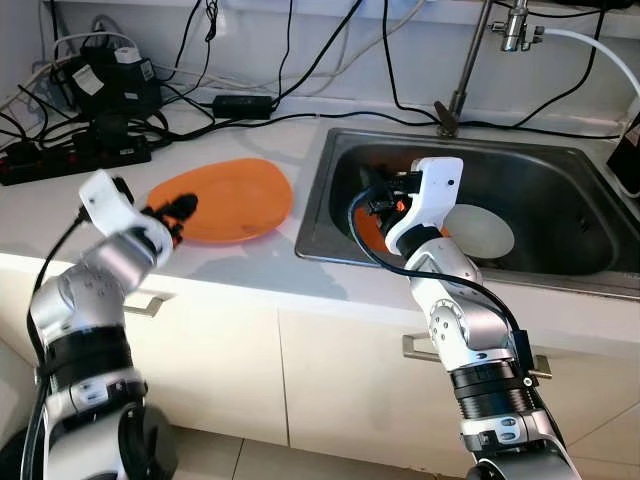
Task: Kitchen organization
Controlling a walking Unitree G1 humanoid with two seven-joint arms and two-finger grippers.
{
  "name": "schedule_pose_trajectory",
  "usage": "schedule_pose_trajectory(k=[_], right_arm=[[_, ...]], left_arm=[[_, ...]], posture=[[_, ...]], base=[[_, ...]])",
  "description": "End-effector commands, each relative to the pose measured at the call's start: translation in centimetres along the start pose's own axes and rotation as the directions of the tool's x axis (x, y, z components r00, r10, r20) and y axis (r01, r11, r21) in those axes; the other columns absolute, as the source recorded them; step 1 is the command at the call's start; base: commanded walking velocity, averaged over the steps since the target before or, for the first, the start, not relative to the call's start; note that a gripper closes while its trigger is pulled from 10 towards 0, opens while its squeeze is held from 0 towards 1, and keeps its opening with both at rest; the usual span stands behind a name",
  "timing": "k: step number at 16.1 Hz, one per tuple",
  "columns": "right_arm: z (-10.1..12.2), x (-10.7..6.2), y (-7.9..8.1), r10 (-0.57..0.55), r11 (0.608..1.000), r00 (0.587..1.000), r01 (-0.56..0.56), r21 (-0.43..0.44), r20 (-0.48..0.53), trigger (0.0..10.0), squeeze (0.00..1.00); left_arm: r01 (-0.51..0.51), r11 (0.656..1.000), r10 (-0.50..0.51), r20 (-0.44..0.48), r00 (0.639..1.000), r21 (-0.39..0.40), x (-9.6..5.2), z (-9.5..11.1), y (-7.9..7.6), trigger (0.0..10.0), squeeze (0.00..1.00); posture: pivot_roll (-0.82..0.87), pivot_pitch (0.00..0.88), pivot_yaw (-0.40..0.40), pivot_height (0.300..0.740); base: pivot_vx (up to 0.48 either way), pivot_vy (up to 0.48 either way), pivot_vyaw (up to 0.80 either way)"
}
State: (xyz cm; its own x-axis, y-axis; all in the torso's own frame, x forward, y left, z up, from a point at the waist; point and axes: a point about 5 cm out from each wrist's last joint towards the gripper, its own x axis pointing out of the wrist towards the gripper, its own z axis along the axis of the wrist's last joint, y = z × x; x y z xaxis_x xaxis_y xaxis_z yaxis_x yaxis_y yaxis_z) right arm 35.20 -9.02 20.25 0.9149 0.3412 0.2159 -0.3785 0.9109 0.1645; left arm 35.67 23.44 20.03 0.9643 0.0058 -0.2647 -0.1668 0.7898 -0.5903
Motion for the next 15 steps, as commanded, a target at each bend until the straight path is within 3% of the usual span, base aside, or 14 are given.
schedule_pose_trajectory(k=[1,4,6,8,11,15], right_arm=[[0.4,-0.1,-0.1,-0.003,1.0,1.0,0.003,-0.002,0.009,10.0,0.0],[0.4,0.0,-0.1,-0.002,1.0,1.0,0.002,-0.003,0.01,10.0,0.0],[0.3,0.0,0.1,0.005,1.0,1.0,-0.005,-0.002,0.005,10.0,0.0],[0.2,0.1,0.1,0.011,1.0,1.0,-0.011,-0.003,0.001,10.0,0.0],[0.2,0.1,0.1,0.011,1.0,1.0,-0.011,-0.004,-0.002,10.0,0.0],[0.2,0.1,-0.1,0.008,1.0,1.0,-0.008,-0.006,-0.004,10.0,0.0]], left_arm=[[-0.001,1.0,0.001,0.004,1.0,-0.006,0.0,0.4,-0.4,10.0,0.0],[0.037,0.998,-0.039,0.046,0.998,0.05,-1.1,1.5,-1.3,10.0,0.0],[0.015,0.999,-0.017,0.048,0.999,0.052,-1.9,1.6,-1.0,10.0,0.0],[-0.048,0.998,0.047,0.042,0.998,0.028,-1.8,1.2,0.2,10.0,0.0],[-0.08,0.997,0.08,0.027,0.996,0.008,-1.6,0.7,0.6,10.0,0.0],[-0.089,0.994,0.088,-0.03,0.996,-0.058,-0.9,-0.4,-0.3,10.0,0.0]], posture=[[0.06,0.0,0.034,0.74],[0.06,0.0,0.03,0.74],[0.07,0.0,0.025,0.74],[0.08,0.0,0.024,0.74],[0.08,0.0,0.02,0.74],[0.08,0.0,0.024,0.74]], base=[[0.0,0.0,0.0],[0.0,0.0,0.0],[0.0,0.0,0.0],[0.0,0.0,0.0],[0.0,0.0,0.0],[0.0,0.0,0.0]])
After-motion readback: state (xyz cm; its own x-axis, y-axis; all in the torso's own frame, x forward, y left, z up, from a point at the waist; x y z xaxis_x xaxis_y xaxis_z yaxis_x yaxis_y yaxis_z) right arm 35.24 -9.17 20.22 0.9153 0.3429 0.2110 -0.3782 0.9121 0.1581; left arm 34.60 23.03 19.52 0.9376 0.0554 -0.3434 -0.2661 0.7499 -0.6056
